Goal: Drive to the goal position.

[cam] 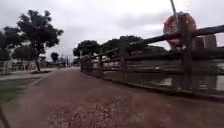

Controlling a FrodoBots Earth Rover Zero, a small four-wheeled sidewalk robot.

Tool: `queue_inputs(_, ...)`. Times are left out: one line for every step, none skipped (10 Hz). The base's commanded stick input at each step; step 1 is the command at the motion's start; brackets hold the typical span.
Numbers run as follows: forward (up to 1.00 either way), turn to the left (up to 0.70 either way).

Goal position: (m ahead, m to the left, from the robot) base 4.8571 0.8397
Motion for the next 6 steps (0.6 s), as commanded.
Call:
queue_inputs(0.89,0.07)
queue_inputs(0.91,0.02)
queue_inputs(0.92,0.0)
queue_inputs(0.94,0.0)
queue_inputs(0.97,0.0)
queue_inputs(0.36,0.0)
